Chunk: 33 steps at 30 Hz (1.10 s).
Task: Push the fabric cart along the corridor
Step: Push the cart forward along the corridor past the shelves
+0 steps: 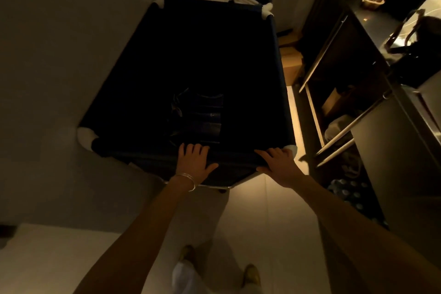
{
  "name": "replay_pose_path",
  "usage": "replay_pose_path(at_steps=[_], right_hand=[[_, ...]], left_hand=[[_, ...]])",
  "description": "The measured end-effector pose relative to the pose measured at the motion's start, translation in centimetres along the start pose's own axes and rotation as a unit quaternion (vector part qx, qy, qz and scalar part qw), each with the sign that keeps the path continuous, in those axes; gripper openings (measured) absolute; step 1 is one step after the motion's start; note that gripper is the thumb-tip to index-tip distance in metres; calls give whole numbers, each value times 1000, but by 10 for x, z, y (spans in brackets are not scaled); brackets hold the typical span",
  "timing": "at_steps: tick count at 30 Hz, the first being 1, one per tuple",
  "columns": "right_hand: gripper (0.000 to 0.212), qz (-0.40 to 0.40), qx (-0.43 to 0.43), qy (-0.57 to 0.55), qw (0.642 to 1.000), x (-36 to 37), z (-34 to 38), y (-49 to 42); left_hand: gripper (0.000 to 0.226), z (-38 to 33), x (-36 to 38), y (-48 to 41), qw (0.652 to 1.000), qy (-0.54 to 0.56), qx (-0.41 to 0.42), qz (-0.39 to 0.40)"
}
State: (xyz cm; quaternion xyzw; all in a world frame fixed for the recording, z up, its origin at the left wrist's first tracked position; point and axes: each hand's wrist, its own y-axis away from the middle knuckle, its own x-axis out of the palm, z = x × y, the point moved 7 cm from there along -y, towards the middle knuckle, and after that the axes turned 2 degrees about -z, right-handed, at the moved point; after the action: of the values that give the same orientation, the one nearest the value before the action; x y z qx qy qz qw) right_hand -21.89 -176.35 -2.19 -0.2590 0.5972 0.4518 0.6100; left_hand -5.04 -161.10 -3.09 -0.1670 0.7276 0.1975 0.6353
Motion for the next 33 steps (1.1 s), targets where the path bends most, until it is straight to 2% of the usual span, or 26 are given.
replay_pose_path(at_steps=[4,9,11,13,15,18,24,28,33], right_hand=[[62,-2,-54,19,998,3,-17,-2],[61,25,-72,62,995,8,-14,-20],[66,37,-73,79,994,11,-13,-27],[75,32,-71,88,993,11,-13,-31],[79,14,-69,83,994,14,-13,-33],[73,-34,-83,79,993,15,-11,-32],[99,-116,-92,54,987,6,-7,-27],[85,-184,-103,55,976,4,-7,-26],[80,-212,-95,68,970,7,-10,-28]], left_hand=[[56,-39,12,-8,999,-33,-9,8],[56,-30,10,-21,997,-46,-12,55],[55,-29,13,-22,996,-49,-13,71],[53,-30,14,-22,998,-41,-17,51],[50,-31,17,-23,997,-64,-5,33],[49,-29,17,-24,995,-93,-8,-19],[50,-30,12,-23,991,-110,1,-82],[49,-31,13,-24,991,-95,8,-91],[48,-29,13,-25,993,-94,3,-77]])
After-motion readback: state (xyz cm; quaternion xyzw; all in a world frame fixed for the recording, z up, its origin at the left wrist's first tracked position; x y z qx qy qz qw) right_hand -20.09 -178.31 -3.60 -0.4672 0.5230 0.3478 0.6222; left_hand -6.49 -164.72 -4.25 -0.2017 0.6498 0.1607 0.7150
